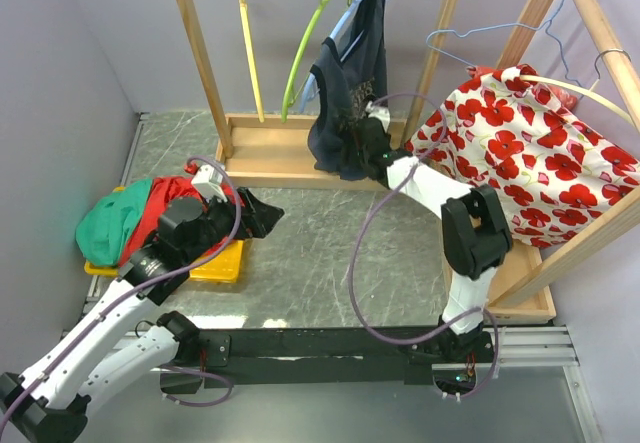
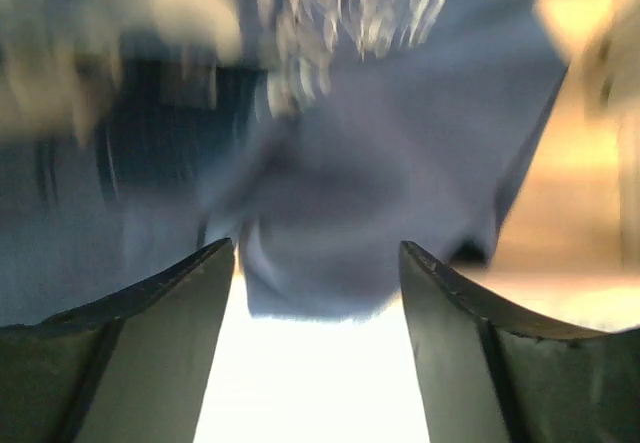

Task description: Place the tank top on the hanger

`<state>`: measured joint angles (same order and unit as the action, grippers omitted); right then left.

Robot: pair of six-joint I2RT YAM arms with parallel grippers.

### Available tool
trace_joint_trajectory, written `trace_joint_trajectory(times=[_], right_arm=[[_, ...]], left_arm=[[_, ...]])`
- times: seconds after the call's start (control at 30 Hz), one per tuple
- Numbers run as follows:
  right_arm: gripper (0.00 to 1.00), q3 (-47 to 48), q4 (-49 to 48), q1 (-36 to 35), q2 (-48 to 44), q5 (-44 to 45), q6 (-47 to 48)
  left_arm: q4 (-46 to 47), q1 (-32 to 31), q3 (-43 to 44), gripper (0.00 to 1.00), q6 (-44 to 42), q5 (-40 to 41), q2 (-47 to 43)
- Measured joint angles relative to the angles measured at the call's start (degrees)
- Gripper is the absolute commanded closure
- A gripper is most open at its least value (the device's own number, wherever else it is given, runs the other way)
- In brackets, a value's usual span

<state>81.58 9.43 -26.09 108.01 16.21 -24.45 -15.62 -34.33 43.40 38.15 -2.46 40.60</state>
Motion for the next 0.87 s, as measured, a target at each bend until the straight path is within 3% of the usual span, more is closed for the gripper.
trace_joint_trajectory(times=[0.23, 0.37, 0.63, 0.87], right_arm=[[0.12, -18.8, -3.9, -7.7, -17.6, -2.1, -4.9], [0.0, -30.7, -8.5, -13.9, -28.9, -3.8, -8.6], [0.0, -53.1, -14.2, -25.0, -51.1, -3.8, -13.6], [0.0, -57.1, -14.6, -25.2, -66.7, -2.3, -13.9]], left_arm=[[0.3, 0.0, -2.6, 0.01, 3.5, 2.7, 2.8], [1.0, 0.0, -2.7, 0.0, 5.8, 3.8, 6.3], [2.8, 0.0, -5.4, 0.01, 9.0, 4.2, 10.5], [4.3, -0.1, -7.7, 0.0, 9.6, 4.3, 11.4]])
